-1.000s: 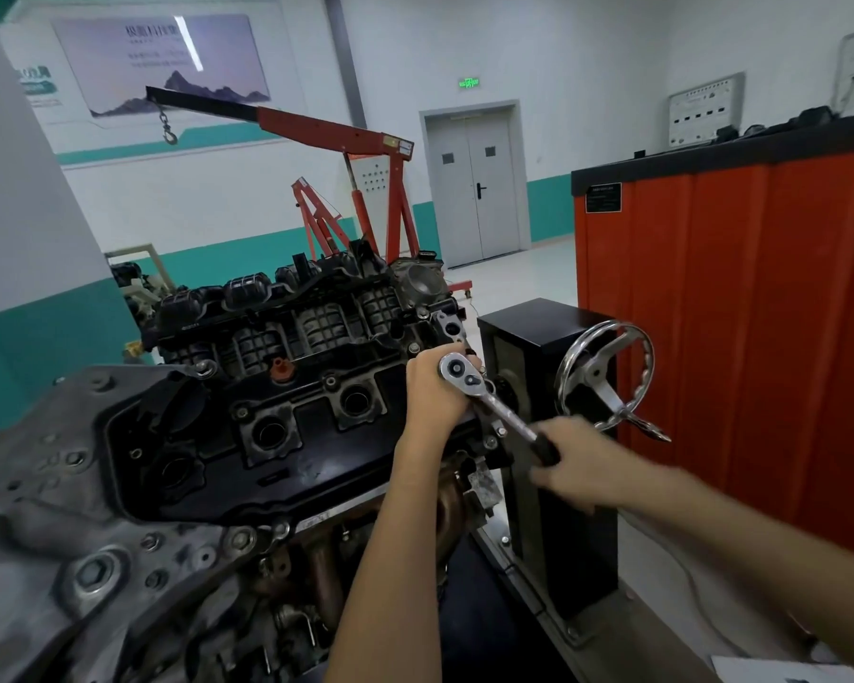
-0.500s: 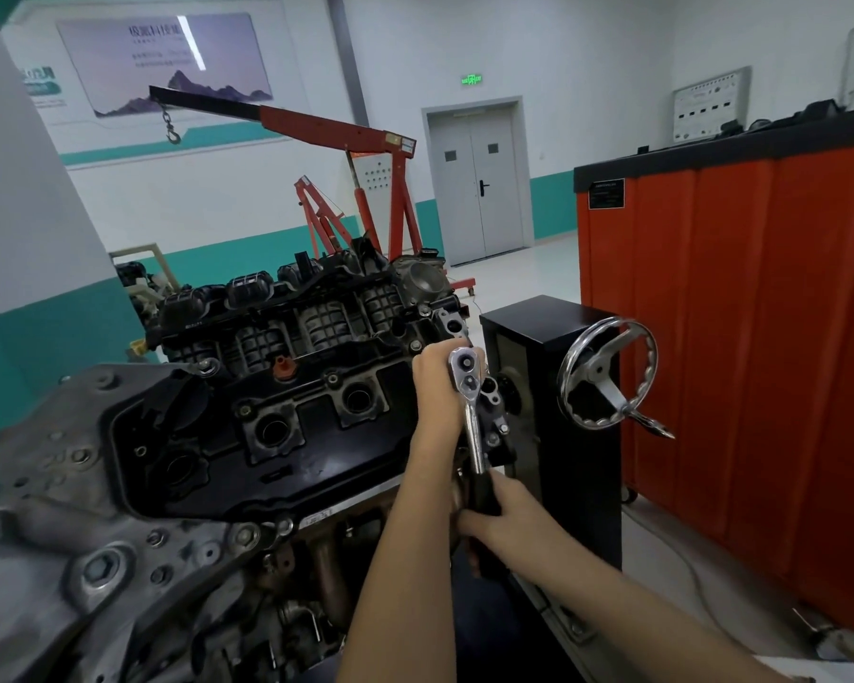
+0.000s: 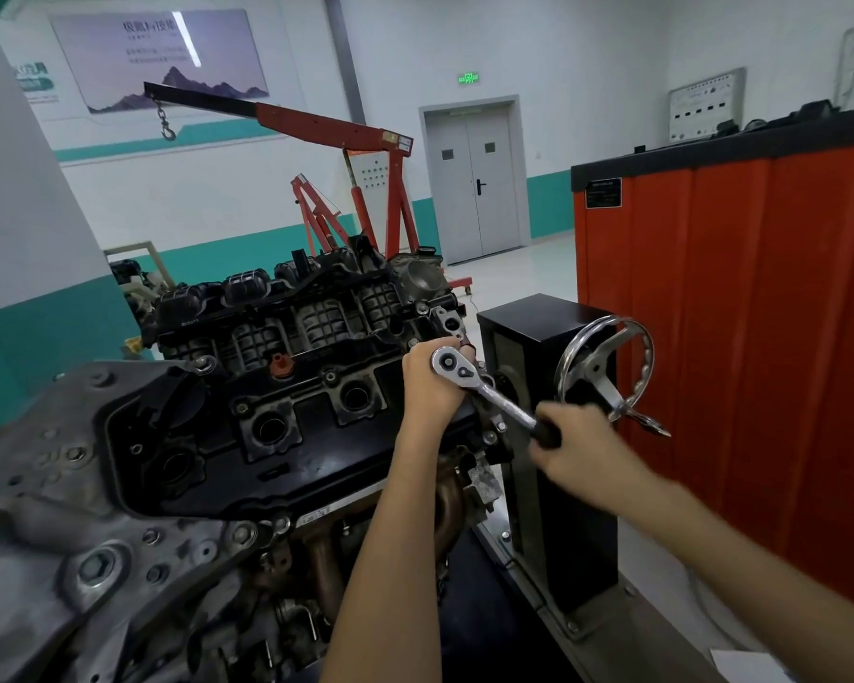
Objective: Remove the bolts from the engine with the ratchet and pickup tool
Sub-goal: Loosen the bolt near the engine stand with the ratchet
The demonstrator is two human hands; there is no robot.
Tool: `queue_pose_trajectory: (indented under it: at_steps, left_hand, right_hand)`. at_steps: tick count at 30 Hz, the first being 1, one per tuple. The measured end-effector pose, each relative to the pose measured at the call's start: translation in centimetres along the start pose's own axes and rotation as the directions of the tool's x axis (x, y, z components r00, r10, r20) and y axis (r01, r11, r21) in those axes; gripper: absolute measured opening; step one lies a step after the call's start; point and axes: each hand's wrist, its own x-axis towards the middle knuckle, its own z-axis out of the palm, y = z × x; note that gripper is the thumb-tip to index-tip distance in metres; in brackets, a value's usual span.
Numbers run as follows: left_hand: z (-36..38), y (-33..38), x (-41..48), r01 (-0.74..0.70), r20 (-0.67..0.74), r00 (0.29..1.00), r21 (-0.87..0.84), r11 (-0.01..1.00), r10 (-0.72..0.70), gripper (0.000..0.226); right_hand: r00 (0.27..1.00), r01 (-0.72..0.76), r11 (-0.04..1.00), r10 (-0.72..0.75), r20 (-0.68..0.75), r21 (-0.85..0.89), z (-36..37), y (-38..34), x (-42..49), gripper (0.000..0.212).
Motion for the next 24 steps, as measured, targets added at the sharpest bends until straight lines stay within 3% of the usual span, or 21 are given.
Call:
queue_pose_trajectory:
  at_steps: [2, 4, 7, 10, 13, 16, 18, 21, 24]
  left_hand:
    - [0.6, 0.4, 0.0, -0.013, -0.022, 1.000, 0.025, 1.000, 0.014, 0.057]
    - [0.8, 0.8, -0.1, -0.036, -0.050, 0.998, 0.070, 0.997, 0.040, 0.051]
    - [0.6, 0.5, -0.2, -0.079, -0.058, 0.995, 0.097, 0.992, 0.085, 0.047]
    - [-0.2, 0.2, -0.2, -0.054, 0.025, 0.998, 0.061, 0.997, 0.053, 0.054]
    - [-0.6, 0.3, -0.1, -0.054, 0.121, 0.992, 0.077, 0.996, 0.044, 0.053]
    - [-0.6, 0.6, -0.1, -0.112, 0.166, 0.982, 0.123, 0.986, 0.091, 0.050]
    - [-0.8, 0.5, -0.1, -0.074, 0.126, 0.990, 0.086, 0.994, 0.062, 0.054]
    - [-0.8, 0.4, 0.4, 0.024, 0.025, 0.999, -0.008, 1.000, -0.024, 0.056]
    - [0.0, 0.8, 0.3, 0.026, -0.038, 0.999, 0.020, 0.999, -0.025, 0.055]
  right_hand:
    - [0.997, -0.078, 0.955, 0.074, 0.027, 0.288, 3.7, -1.1, -1.9, 0.027]
    - [0.994, -0.113, 0.820, 0.088, 0.070, 0.561, 7.0, -3.2, -2.8, 0.024]
    - [0.997, -0.083, 0.761, 0.064, 0.052, 0.644, 9.0, -5.1, -3.2, 0.015]
    - [0.998, -0.026, 0.891, -0.002, 0.060, 0.453, 6.5, -2.8, -2.4, 0.024]
    - [0.978, 0.094, 0.994, -0.101, 0.184, 0.048, 0.1, 0.4, 0.1, 0.025]
    - [0.969, 0.246, 0.874, -0.214, 0.122, -0.419, -5.7, 0.8, 3.6, 0.019]
    - [0.958, 0.268, 0.809, -0.278, 0.061, -0.523, -6.4, 0.3, 4.4, 0.017]
    - [0.982, 0.179, 0.924, -0.190, -0.002, -0.338, -2.9, -0.2, 2.3, 0.021]
    - [0.999, 0.034, 0.988, -0.038, 0.027, 0.148, 2.5, -1.4, -1.3, 0.023]
